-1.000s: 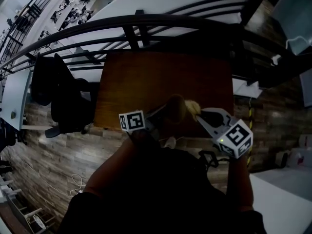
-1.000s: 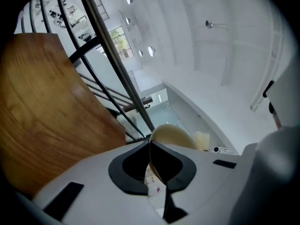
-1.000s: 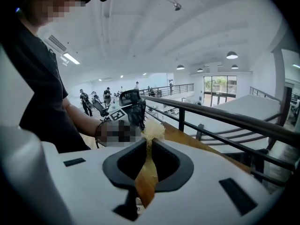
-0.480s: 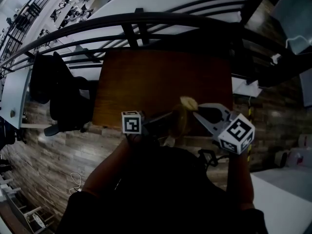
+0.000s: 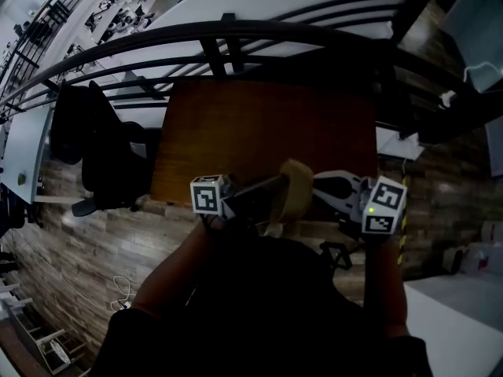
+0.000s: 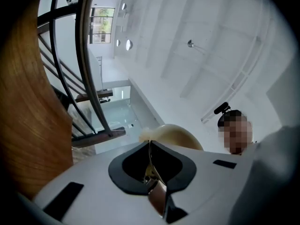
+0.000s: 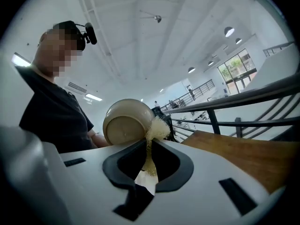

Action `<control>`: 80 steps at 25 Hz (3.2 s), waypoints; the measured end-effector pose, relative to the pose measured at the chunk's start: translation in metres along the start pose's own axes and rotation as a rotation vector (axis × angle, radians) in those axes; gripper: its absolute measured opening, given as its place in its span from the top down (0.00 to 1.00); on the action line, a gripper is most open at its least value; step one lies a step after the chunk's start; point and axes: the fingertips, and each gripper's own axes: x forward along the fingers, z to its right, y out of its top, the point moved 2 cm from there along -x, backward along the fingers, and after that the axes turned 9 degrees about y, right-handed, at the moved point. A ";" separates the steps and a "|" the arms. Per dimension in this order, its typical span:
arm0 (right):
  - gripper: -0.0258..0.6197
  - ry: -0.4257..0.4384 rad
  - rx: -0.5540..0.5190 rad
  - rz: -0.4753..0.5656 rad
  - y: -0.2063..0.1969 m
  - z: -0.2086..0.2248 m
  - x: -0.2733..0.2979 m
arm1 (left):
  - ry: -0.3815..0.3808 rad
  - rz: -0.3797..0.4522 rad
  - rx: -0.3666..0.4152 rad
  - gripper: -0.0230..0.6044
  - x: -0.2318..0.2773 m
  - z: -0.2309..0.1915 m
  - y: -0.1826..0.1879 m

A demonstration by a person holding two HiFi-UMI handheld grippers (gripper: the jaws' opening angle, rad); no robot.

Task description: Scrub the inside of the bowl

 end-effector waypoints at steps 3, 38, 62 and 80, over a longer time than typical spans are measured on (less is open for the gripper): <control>0.89 0.047 0.033 0.021 -0.007 -0.004 0.008 | -0.004 0.026 0.002 0.95 0.002 0.001 0.007; 0.89 0.181 -0.042 0.164 0.033 -0.050 -0.010 | 0.081 0.109 -0.009 0.95 -0.008 -0.022 0.017; 0.89 0.024 0.051 0.244 0.030 0.000 -0.014 | -0.053 0.056 -0.006 0.95 0.002 0.016 0.011; 0.89 0.057 0.012 0.154 0.017 -0.026 -0.004 | 0.020 0.127 0.016 0.95 -0.009 0.002 0.035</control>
